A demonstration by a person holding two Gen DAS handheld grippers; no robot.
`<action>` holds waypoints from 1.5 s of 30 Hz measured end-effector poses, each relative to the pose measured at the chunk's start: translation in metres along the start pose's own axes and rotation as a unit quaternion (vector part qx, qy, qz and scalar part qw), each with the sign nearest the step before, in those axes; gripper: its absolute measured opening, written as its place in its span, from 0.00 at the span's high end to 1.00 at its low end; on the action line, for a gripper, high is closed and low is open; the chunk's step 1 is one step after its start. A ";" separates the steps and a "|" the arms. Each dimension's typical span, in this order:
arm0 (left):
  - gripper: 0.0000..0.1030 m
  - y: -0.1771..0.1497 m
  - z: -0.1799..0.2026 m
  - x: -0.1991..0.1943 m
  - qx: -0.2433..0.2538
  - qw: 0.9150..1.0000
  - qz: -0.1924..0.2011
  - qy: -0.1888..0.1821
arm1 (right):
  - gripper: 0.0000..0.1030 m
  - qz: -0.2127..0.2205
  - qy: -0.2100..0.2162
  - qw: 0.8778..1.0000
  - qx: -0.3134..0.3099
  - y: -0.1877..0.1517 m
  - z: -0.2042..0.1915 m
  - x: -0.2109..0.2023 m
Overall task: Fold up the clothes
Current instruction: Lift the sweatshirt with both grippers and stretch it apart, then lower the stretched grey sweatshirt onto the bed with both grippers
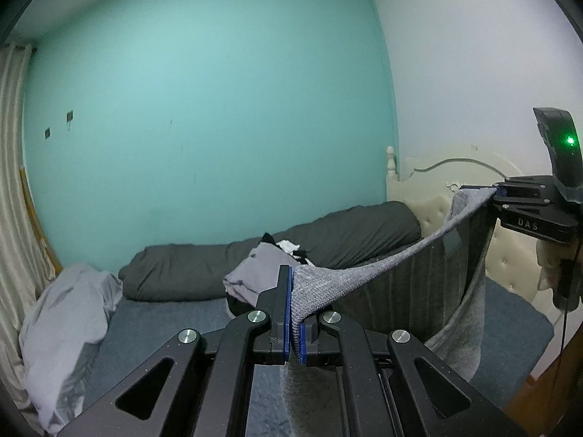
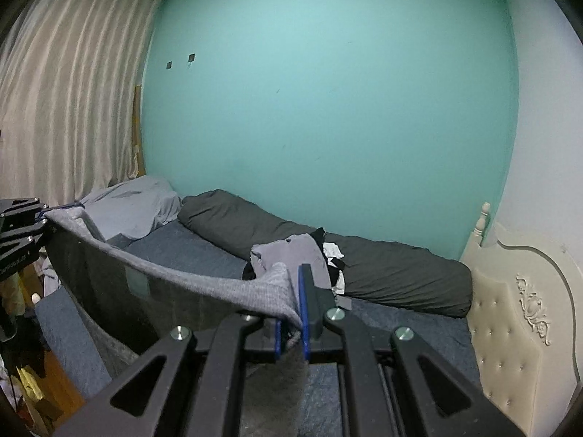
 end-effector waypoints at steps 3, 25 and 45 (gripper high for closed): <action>0.97 -0.010 0.002 -0.003 0.003 1.000 -0.004 0.003 | 0.93 -0.008 0.005 1.000 -0.006 -0.007 -0.006 -0.002; 0.97 -0.041 -0.007 0.051 -0.016 0.999 -0.046 -0.002 | 0.93 -0.069 0.021 0.997 -0.021 -0.028 -0.018 0.039; 0.97 -0.162 -0.050 0.488 -0.081 0.968 -0.237 -0.011 | 0.93 -0.224 0.024 0.974 0.039 -0.154 0.060 0.469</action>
Point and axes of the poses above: each gripper's, at about its wrist camera, not at the fingertips, and x roughly the way its jaws point, z to its right, y to its top, the point moved 2 cm from there along x, roughly the way its jaws point, and after that the axes turned 7 degrees about -z, right-handed, at the moved point
